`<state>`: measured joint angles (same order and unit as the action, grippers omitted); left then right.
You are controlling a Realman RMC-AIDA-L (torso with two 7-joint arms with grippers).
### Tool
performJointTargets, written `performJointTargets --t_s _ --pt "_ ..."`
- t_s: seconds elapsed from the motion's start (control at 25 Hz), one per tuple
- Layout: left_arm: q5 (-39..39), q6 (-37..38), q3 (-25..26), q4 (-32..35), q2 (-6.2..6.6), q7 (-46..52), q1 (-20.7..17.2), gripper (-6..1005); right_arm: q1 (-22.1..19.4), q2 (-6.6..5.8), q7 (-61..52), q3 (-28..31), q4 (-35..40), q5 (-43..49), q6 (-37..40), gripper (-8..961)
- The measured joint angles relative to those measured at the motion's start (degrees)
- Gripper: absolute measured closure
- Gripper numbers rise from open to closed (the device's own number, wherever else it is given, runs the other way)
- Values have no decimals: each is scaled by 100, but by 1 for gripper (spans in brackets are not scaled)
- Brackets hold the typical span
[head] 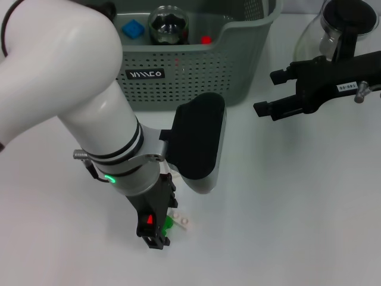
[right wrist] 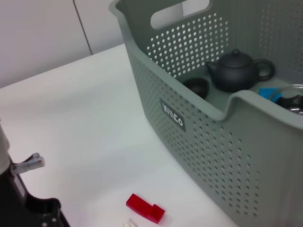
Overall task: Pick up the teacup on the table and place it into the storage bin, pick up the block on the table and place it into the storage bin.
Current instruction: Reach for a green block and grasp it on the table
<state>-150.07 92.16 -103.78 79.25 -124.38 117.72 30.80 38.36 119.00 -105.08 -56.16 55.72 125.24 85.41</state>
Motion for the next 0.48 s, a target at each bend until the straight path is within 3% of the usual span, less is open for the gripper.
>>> performJointTargets --t_s 0.48 --pt "-285 -3 52 -37 3 -147 -7 300 42 17 -31 0 0 0 -86 23"
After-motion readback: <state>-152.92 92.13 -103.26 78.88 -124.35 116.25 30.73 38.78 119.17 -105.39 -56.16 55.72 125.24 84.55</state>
